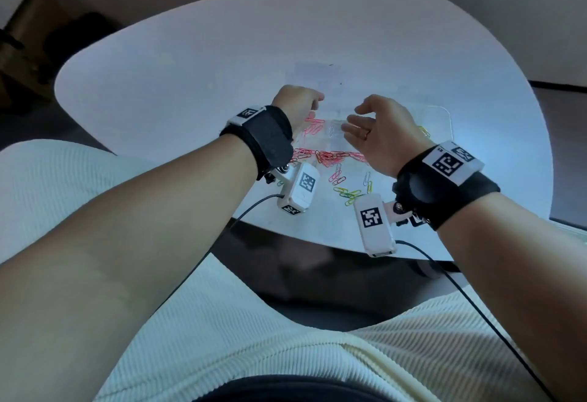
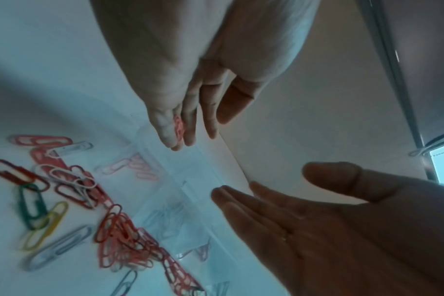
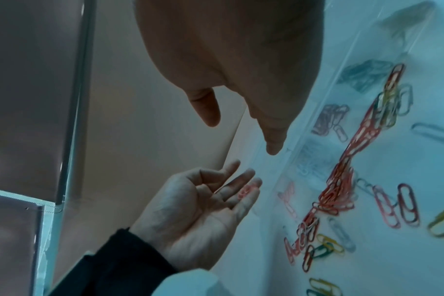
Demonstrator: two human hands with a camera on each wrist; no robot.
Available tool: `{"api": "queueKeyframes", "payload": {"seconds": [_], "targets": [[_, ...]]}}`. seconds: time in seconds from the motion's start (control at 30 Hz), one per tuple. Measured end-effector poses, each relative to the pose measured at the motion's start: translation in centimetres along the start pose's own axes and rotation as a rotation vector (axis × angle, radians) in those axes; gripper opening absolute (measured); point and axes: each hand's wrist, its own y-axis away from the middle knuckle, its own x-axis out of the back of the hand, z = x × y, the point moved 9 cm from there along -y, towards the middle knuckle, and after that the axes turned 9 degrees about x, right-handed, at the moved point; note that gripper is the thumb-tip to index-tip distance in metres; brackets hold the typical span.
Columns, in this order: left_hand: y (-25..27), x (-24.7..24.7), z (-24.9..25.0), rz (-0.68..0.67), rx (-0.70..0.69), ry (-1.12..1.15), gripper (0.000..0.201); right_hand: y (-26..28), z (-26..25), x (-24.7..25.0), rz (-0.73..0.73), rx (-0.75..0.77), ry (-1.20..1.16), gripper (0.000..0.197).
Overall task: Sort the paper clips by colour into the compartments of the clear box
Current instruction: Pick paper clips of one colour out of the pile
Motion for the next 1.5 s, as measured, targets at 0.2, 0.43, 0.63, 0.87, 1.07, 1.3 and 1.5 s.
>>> {"api": "queueKeyframes", "payload": {"seconds": [0.2, 0.43, 0.63, 0.87, 1.07, 1.3, 1.5], "targets": [[1.1, -0.2, 0.6, 0.005, -0.131, -0.164, 0.024, 1.4, -1.5, 2.5, -0.075, 0.129, 0.247, 0.023], [6.1, -2.9, 0.1, 0.086, -0.385, -0.648, 0.018, 1.4, -1.4, 4.8, -0.171, 0.342, 0.938, 0.022], [6.2, -8.5, -8.6, -0.173, -0.455, -1.28, 0.022, -0.6, 3.0, 8.3, -0.109, 0.291, 1.27, 0.026], [5.5, -9.1, -11.7, -0.224, -0.667, -1.436, 0.043, -1.5, 4.6, 9.2, -0.073, 0.286, 1.309, 0.033], [4.4, -7.2, -10.9, -0.186, -0.598, -1.246, 0.034, -1.9, 4.8, 9.4, -0.039, 0.294, 1.303, 0.023], [3.6, -5.0, -10.3, -0.1, -0.41, -1.192, 0.033, -2.1, 4.4, 9.7, -0.023, 0.285, 1.275, 0.008], [3.9, -5.1, -10.8, -0.125, -0.366, -1.23, 0.028, -1.6, 4.9, 9.7, -0.007, 0.249, 1.297, 0.005]]}}
